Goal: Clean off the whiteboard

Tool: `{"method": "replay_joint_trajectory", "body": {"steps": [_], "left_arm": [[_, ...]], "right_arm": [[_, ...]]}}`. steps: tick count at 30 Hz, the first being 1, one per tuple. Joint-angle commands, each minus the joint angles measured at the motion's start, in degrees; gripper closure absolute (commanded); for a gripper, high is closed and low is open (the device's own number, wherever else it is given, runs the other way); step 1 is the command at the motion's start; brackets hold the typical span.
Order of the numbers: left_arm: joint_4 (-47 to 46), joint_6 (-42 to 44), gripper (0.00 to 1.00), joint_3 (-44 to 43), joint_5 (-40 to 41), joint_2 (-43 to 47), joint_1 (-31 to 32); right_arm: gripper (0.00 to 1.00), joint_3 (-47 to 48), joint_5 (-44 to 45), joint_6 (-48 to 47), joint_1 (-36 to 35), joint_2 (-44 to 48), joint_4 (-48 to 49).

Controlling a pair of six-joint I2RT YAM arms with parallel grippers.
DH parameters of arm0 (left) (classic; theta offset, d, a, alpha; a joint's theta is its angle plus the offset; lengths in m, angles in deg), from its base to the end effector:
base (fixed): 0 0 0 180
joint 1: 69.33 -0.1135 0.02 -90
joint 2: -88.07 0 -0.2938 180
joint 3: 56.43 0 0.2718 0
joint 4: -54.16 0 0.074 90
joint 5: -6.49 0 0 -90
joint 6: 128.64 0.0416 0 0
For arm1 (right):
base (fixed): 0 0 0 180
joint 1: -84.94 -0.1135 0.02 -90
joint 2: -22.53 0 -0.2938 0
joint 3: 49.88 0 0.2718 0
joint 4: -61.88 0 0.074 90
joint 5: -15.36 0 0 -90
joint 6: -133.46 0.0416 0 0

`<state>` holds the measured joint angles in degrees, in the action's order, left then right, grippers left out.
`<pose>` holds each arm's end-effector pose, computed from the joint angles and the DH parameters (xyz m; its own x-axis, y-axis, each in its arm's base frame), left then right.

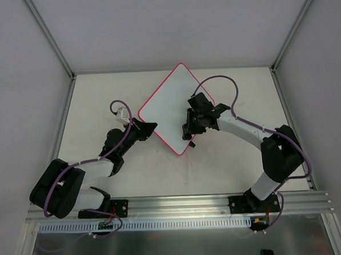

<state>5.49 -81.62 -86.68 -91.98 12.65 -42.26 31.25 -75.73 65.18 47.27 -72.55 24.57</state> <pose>0.2221 -0.1204 0.2121 -0.3563 -0.5752 -0.7364 0.4621 0.5765 -0.6739 0.3020 0.2342 0.2505 -0.8032 -0.1526 -0.5759 -0.3479 0.9049 0.2454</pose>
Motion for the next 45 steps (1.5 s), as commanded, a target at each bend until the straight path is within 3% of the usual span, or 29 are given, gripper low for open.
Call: {"method": "replay_joint_trajectory", "body": {"steps": [1, 9, 15, 31, 36, 45], "left_arm": [[1.1, 3.7, 1.00, -0.4, 0.4, 0.0, 0.6], [1.4, 3.3, 1.00, -0.4, 0.6, 0.1, 0.6], [1.5, 2.8, 0.93, 0.2, 1.1, 0.6, 0.6], [3.3, 0.9, 0.90, 0.8, 2.5, 1.5, 0.6], [3.3, 1.0, 0.81, 0.9, 2.2, 1.6, 0.6], [3.4, 0.9, 0.75, 1.2, 2.3, 1.9, 0.6]], "right_arm": [[1.00, -1.9, 5.2, -1.5, 0.0, 7.4, -1.7], [1.00, -8.9, 9.1, -2.9, 1.8, 14.2, -8.4], [1.00, -12.5, 12.3, -4.0, 2.4, 14.1, -11.3], [0.99, -15.5, 13.5, -5.0, 3.3, 12.9, -11.6], [0.86, -15.9, 13.7, -5.1, 3.3, 11.9, -11.5], [0.83, -16.0, 12.5, -5.8, 3.4, 8.7, -9.0]]}}
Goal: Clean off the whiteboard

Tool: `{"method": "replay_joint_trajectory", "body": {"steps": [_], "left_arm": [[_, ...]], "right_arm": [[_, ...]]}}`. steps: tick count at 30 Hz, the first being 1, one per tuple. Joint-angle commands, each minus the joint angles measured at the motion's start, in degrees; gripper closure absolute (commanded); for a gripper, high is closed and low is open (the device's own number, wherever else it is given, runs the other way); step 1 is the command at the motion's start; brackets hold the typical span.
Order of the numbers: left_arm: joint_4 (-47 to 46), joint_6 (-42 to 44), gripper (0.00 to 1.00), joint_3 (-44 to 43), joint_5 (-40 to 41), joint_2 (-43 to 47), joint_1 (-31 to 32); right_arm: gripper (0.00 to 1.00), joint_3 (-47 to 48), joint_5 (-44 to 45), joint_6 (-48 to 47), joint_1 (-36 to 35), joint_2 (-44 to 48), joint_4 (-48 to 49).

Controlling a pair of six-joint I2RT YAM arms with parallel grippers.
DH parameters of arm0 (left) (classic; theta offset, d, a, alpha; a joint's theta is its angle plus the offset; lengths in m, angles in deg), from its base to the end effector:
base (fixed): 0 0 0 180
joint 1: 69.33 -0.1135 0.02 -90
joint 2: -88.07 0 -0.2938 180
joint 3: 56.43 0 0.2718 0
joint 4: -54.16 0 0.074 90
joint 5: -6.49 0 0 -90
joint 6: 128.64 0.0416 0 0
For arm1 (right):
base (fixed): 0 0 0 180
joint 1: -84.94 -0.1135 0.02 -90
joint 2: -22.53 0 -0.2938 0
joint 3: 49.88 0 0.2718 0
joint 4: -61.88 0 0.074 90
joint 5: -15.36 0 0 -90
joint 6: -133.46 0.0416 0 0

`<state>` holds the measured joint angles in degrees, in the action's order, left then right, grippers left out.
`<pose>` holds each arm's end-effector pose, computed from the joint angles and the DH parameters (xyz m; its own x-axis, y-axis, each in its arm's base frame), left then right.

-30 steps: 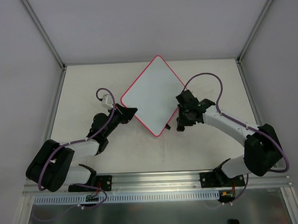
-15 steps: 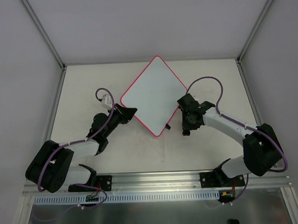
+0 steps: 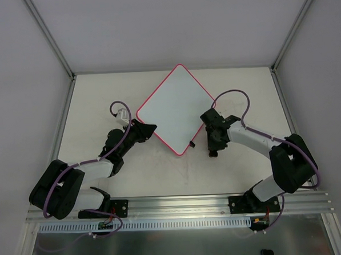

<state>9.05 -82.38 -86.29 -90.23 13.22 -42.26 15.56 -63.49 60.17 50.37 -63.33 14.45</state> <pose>0.2211 -0.1184 0.2052 -0.3832 -0.5753 -0.7227 0.4031 0.5998 -0.6912 0.2490 0.1618 0.2054 -0.8733 -0.2592 -0.4126 -0.2564 0.9645 -0.0631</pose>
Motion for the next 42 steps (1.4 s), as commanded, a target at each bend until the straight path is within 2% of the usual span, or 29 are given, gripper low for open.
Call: {"method": "replay_joint_trajectory", "body": {"steps": [1, 5, 6, 10, 19, 24, 27, 31, 37, 40, 42], "left_arm": [[-0.1, 1.6, 0.75, 0.8, 0.7, 1.4, 0.6], [-0.6, 1.9, 0.62, 1.1, 0.6, 1.5, 0.6], [-0.8, 2.0, 0.53, 1.2, 0.5, 1.5, 0.7], [-1.1, 2.3, 0.36, 1.7, 0.8, 2.2, 0.6], [-1.7, 2.4, 0.30, 2.3, 0.8, 2.9, 0.7], [-2.5, 2.5, 0.25, 3.0, 0.7, 3.4, 0.6], [-3.0, 2.7, 0.23, 3.3, 0.5, 3.6, 0.6], [-3.3, 2.8, 0.21, 3.5, 0.2, 3.7, 0.6], [-3.8, 2.9, 0.13, 4.6, 0.7, 5.1, 0.7], [-4.1, 3.1, 0.01, 5.1, 0.4, 5.7, 0.6], [-4.2, 3.1, 0.01, 5.6, 0.5, 6.4, 0.6]], "right_arm": [[0.83, -0.4, 0.1, -0.9, 0.2, -0.6, 1.7], [0.79, -0.4, 0.0, -1.1, 0.3, -0.8, 2.3], [0.79, -0.3, 0.2, -1.3, 0.3, -0.9, 2.3], [0.77, 0.0, -0.1, -1.4, 0.2, -1.5, 2.4], [0.68, -0.8, -2.3, -2.6, 0.3, -1.2, 3.9], [0.57, -1.2, -1.7, -2.8, 0.3, 0.1, 4.2], [0.46, -1.5, -2.8, -3.4, 0.3, 0.2, 4.8], [0.37, -1.9, -3.4, -4.0, 0.3, 0.5, 5.3], [0.35, -2.5, -2.1, -3.9, 0.3, 2.5, 5.3], [0.35, -2.9, -1.3, -4.2, 0.3, 4.1, 5.5], [0.33, -3.5, -0.6, -4.4, 0.3, 5.9, 5.5]]}}
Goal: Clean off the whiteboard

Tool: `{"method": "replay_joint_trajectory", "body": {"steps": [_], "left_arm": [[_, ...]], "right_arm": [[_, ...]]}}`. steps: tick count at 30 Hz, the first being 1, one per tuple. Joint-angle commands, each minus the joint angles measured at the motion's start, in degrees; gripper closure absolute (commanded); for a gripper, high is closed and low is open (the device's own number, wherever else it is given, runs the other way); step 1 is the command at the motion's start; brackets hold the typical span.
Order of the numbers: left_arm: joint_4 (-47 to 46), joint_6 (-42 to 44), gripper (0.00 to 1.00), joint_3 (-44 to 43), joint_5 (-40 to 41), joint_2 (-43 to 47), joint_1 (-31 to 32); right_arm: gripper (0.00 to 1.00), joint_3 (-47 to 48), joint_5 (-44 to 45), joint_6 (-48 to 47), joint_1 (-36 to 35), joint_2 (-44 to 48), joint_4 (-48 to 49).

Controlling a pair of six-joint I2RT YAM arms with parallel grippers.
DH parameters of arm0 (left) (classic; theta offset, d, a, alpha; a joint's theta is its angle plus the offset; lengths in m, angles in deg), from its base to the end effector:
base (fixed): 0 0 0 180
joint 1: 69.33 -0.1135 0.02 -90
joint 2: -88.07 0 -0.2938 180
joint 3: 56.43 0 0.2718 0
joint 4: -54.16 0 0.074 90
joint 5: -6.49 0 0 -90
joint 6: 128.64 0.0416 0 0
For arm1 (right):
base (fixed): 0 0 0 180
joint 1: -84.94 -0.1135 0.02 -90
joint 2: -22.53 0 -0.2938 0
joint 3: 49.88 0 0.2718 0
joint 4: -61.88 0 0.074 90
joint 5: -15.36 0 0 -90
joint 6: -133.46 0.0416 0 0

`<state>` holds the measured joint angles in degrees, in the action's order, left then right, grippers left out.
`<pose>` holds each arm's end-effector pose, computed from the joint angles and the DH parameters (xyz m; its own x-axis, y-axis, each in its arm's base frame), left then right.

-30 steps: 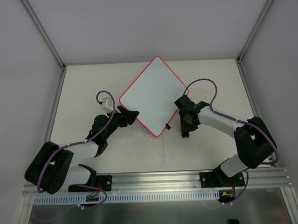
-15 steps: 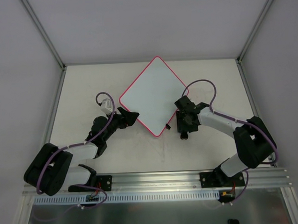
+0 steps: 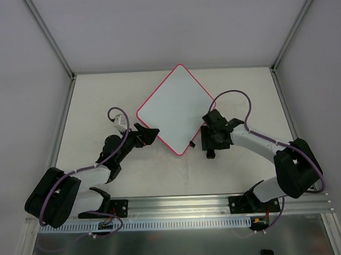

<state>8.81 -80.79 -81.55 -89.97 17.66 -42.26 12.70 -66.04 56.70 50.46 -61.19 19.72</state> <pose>0.2009 -0.1079 0.1973 -0.3700 -0.5598 -0.7415 0.4102 0.6177 -0.6710 0.2451 0.1608 0.2047 -0.8324 -0.2969 -0.4680 -0.3223 0.9462 -0.0271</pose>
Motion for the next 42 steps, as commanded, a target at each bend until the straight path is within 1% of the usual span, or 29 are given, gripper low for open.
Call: {"method": "replay_joint_trajectory", "body": {"steps": [1, 2, 4, 9, 13, 14, 16, 17, 18, 19, 21, 22, 24, 25, 26, 28, 29, 32, 33, 36, 41, 42], "left_arm": [[-3.9, 1.5, 0.01, 1.0, 0.3, 2.2, 0.7], [-3.9, 1.5, 0.01, 1.2, 0.4, 2.5, 0.6], [-3.1, 1.5, 0.01, 1.7, 0.2, 3.6, 0.6], [-0.9, 1.6, 0.01, 2.7, -0.1, 6.4, 0.6], [2.3, 2.1, 0.01, 3.7, -0.5, 11.2, 0.6], [3.1, 2.2, 0.01, 4.1, -0.5, 12.5, 0.6], [6.6, 2.8, 0.01, 5.2, 0.1, 16.9, 0.6], [8.2, 3.0, 0.01, 5.7, 0.4, 18.5, 0.6], [11.2, 3.4, 0.01, 5.9, 0.8, 20.2, 0.6], [12.9, 4.0, 0.01, 6.0, 0.8, 23.8, 0.6], [16.4, 4.5, 0.01, 6.0, 1.0, 27.2, 0.7], [20.0, 5.1, 0.01, 6.1, 1.1, 30.6, 0.6], [23.6, 5.2, 0.01, 5.9, 1.4, 33.7, 0.7], [25.4, 5.6, 0.01, 5.9, 1.6, 36.5, 0.6], [28.4, 5.8, 0.01, 5.9, 1.6, 37.8, 0.7], [31.4, 6.2, 0.01, 5.4, 1.8, 41.1, 0.6], [34.3, 6.5, 0.01, 5.2, 1.9, 41.9, 0.7], [38.0, 7.4, 0.01, 3.4, 2.2, 44.0, 0.6], [40.6, 7.9, 0.01, 3.0, 2.0, 44.4, 0.6], [43.7, 9.0, 0.01, 2.3, 1.9, 45.4, 0.6], [44.3, 8.8, 0.01, 4.4, 1.3, 48.1, 0.6], [44.2, 8.7, 0.01, 5.4, 1.4, 48.7, 0.6]], "right_arm": [[0.31, -0.9, 2.2, -0.9, 0.2, 4.4, 0.8], [0.25, -1.1, 2.3, -1.2, 0.2, 5.1, 1.0], [0.19, -2.4, 2.1, -1.7, 0.2, 7.5, 2.2], [0.13, -3.2, 1.9, -2.8, 0.3, 10.1, 2.6], [0.11, -4.2, 2.4, -2.9, 0.3, 12.1, 2.9], [0.09, -4.6, 2.6, -3.0, 0.3, 14.1, 3.4], [0.06, -6.1, 3.4, -3.2, 0.4, 16.3, 4.3], [0.02, -6.8, 3.4, -3.6, 0.4, 18.5, 4.7], [0.02, -7.7, 3.7, -3.9, 0.5, 19.6, 5.1], [0.01, -8.2, 3.7, -4.0, 0.5, 20.6, 5.8], [0.01, -10.2, 4.0, -4.7, 0.6, 23.8, 6.9], [0.01, -10.9, 4.3, -4.8, 0.7, 24.9, 7.8], [0.01, -12.5, 5.3, -5.5, 0.6, 27.4, 8.8], [0.01, -14.1, 5.8, -5.6, 0.7, 29.8, 9.6], [0.01, -15.0, 6.2, -5.8, 0.7, 31.2, 10.0], [0.01, -16.7, 7.2, -6.3, 0.7, 35.4, 11.1], [0.01, -18.3, 7.7, -6.4, 0.8, 36.7, 11.4], [0.01, -20.5, 9.5, -6.7, 0.7, 40.1, 11.9], [0.01, -20.9, 10.0, -7.1, 0.8, 40.6, 12.0], [0.01, -22.4, 11.0, -7.6, 0.8, 42.6, 12.0], [0.01, -26.2, 13.3, -7.5, 0.8, 47.9, 13.0], [0.01, -27.0, 12.9, -7.6, 0.8, 50.9, 13.4]]}}
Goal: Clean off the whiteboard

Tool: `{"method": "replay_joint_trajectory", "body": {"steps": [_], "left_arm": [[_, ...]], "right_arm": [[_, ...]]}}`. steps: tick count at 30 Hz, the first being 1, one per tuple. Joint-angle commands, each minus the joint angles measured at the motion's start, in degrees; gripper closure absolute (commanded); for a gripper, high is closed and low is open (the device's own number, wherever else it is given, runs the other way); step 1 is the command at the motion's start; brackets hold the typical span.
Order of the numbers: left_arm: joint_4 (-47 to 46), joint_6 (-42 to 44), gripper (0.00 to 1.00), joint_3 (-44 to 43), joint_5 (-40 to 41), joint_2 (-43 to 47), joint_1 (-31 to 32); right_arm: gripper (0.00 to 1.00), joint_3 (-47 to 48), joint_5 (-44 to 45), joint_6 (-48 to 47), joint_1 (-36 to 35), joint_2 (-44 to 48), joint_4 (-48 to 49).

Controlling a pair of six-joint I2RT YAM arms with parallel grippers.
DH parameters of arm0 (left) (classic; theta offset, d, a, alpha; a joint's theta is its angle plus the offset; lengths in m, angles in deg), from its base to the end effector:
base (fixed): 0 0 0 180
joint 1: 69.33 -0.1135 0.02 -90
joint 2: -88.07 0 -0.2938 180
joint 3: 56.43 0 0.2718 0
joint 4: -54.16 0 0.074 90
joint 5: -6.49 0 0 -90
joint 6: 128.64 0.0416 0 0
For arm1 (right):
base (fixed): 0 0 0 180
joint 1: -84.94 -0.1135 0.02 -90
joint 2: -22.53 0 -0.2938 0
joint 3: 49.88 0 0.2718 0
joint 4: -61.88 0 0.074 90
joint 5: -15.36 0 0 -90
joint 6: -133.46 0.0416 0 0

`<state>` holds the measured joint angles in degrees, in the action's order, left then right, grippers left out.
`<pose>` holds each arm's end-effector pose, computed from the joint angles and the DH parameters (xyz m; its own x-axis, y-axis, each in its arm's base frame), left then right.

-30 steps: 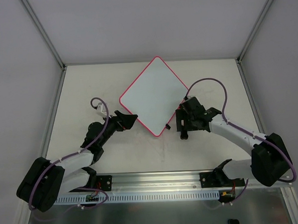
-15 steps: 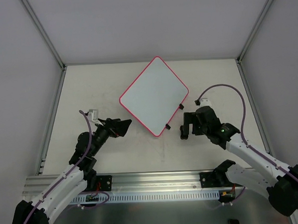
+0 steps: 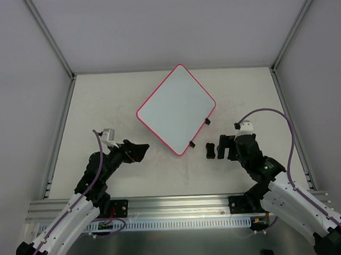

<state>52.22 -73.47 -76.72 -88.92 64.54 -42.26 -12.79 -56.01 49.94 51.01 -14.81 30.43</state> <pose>0.1205 -0.0660 0.2128 -0.3233 -0.4733 -0.8194 0.4292 0.6984 -0.5728 0.1358 0.0753 0.2309 -0.4675 -0.1856 -0.8643 -0.2523 0.9651 -0.0708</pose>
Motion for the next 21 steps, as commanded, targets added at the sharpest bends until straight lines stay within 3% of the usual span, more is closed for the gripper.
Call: {"method": "replay_joint_trajectory", "body": {"steps": [1, 8, 21], "left_arm": [[0.6, 1.1, 0.01, 1.0, 0.5, 3.1, 0.6], [0.4, 1.4, 0.01, 4.6, 0.2, 9.6, 0.7], [-0.9, 0.7, 0.01, 9.3, 0.2, 13.7, 0.6]], "right_arm": [[0.01, -3.2, 2.9, -0.6, 0.3, 6.0, 3.6], [0.01, -8.2, 0.9, -1.6, 0.3, 17.9, 5.2], [0.01, -9.1, -0.1, -1.6, 0.3, 18.4, 6.0]]}}
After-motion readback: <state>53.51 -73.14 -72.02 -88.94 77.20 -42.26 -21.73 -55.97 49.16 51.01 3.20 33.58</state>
